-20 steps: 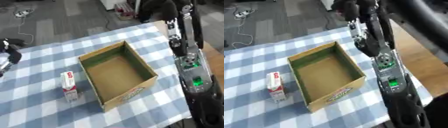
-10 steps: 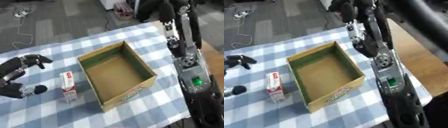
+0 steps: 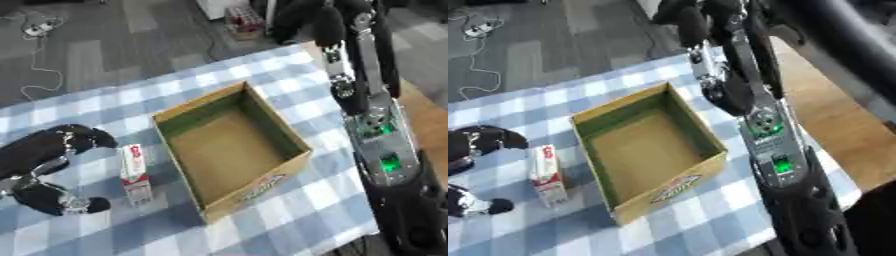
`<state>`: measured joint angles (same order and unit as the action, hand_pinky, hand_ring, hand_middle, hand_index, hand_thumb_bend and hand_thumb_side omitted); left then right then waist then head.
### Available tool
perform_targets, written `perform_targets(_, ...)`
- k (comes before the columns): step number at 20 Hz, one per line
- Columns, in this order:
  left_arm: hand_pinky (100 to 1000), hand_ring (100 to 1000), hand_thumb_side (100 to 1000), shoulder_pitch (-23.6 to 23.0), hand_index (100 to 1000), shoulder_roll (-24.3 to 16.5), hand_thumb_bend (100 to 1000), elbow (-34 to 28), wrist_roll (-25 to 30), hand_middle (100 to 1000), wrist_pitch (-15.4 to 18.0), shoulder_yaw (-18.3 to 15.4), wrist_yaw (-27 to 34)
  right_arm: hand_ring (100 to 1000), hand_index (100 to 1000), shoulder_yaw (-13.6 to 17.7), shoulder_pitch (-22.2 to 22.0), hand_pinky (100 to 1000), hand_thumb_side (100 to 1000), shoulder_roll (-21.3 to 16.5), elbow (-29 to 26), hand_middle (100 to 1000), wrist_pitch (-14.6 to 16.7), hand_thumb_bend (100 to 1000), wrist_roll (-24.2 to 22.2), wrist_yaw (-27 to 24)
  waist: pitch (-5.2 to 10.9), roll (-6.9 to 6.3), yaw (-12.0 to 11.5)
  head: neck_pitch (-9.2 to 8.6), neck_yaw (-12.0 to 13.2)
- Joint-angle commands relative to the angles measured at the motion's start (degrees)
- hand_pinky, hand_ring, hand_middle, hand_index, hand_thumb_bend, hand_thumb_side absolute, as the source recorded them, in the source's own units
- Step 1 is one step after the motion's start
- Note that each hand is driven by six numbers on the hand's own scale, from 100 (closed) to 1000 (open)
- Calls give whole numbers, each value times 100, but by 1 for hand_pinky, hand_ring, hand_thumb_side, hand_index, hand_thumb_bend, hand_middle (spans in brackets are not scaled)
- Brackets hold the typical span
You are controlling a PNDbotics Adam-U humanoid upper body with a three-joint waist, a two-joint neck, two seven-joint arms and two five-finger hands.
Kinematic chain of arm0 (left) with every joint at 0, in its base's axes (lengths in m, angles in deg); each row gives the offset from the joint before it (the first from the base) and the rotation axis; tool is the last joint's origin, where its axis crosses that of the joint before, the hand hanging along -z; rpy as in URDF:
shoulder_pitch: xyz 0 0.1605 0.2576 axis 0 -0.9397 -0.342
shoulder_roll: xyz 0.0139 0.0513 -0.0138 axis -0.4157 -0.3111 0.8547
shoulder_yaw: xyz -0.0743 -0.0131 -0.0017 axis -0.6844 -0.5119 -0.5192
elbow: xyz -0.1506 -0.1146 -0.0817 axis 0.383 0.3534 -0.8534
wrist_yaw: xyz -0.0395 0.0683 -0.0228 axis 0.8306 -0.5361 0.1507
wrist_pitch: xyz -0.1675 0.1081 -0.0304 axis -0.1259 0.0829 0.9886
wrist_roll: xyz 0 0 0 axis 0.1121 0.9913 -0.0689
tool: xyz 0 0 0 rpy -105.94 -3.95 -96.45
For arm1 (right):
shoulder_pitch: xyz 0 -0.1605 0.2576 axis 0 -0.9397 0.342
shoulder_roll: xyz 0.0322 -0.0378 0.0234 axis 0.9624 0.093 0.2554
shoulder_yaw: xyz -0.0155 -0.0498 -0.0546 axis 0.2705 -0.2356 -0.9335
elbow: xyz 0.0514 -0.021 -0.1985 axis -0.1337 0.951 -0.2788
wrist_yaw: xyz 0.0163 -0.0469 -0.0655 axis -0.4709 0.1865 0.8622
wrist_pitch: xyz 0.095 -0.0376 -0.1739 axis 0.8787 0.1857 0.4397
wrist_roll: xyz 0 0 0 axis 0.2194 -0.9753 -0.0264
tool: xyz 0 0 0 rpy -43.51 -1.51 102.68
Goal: Pick up objects on the table and place them in the box.
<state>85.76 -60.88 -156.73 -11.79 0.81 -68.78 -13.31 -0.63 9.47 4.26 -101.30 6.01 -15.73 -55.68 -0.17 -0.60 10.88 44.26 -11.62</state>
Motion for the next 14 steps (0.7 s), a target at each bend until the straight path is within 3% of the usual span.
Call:
perform_targets(1,883,749,1000,155,903,-66,576,60,-49,823,42,-2,-93,499,592,2,111,452,1000,33,-76,544,6,100,-37,-34,35,-26,34,-102,-97)
perform_targets(8,883,757,1000,312,902,7,552,212,-117,829,176,48,-138,500,592,-39,185,453,1000,103,-76,544,36,100,-98,-71,22,-58,126,-194,-112)
perform_targets(14,899,766,1000,371,900,57,596,296,156,825,271,135,-55,500,592,-50,209,454,1000,132,-76,544,44,100,-134,-109,15,-66,169,-183,-68)
